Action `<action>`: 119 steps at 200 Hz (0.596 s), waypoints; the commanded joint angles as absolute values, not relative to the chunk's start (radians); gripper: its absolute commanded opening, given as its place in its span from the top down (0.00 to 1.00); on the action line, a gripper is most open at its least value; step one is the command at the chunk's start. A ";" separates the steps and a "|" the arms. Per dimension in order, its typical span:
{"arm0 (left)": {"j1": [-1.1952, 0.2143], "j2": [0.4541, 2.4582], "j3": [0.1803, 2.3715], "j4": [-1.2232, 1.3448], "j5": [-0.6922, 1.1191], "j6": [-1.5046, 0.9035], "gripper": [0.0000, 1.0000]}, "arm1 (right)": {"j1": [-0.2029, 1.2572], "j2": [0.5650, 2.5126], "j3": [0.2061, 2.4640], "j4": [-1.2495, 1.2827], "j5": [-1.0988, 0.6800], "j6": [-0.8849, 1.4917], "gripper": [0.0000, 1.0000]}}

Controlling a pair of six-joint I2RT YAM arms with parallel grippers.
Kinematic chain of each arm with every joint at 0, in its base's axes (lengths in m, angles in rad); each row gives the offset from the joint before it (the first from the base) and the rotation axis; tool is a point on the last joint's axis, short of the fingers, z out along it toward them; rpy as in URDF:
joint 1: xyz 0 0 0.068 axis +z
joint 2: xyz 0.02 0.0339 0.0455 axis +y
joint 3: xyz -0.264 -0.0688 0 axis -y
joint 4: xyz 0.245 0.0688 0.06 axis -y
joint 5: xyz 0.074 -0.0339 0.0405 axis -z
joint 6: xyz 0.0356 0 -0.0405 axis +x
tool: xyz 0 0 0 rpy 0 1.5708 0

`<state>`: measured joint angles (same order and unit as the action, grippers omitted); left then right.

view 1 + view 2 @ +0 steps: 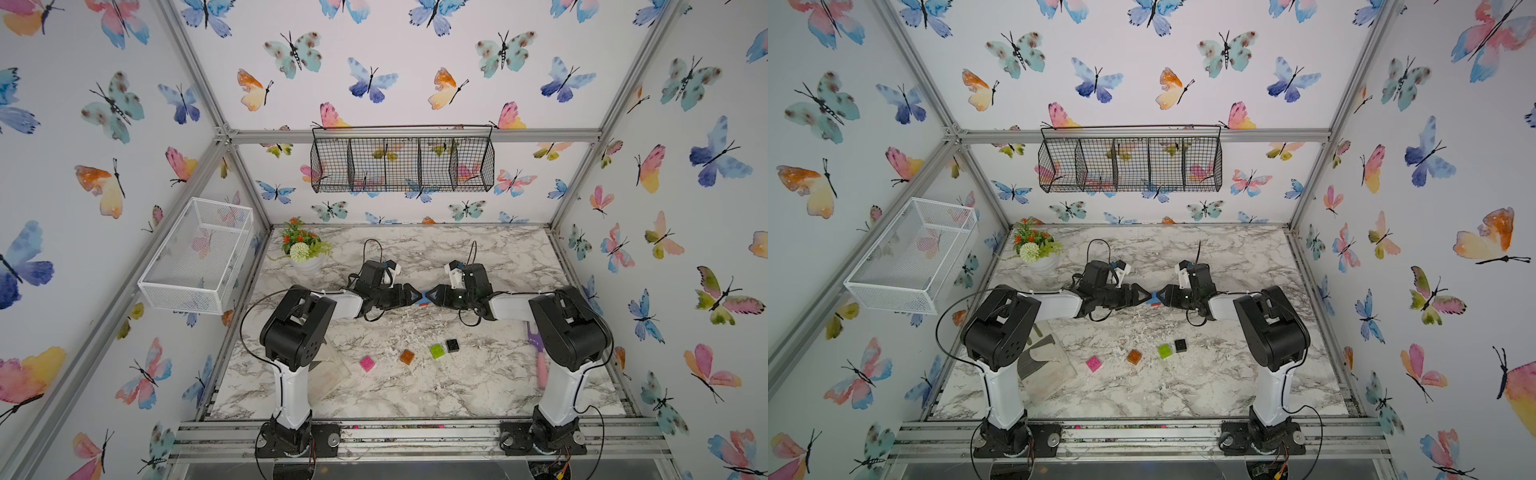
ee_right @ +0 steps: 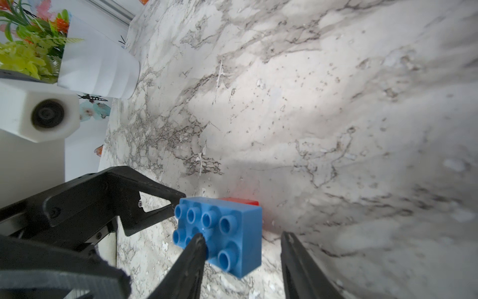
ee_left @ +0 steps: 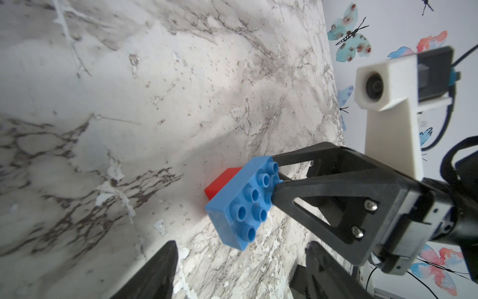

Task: Assemble the letter v with lego
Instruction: Adjust the lego brick at the center of the board.

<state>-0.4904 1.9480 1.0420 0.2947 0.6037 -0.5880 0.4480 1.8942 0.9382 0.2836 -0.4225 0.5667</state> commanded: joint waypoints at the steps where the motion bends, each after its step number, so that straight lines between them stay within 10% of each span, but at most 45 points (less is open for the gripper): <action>1: -0.492 1.965 1.062 0.281 0.606 -0.571 0.22 | 0.456 1.861 0.935 0.005 -0.297 0.536 0.44; 119: -0.538 2.021 1.106 0.281 0.638 -0.566 0.25 | 0.487 1.393 0.677 -0.210 -0.240 0.537 0.31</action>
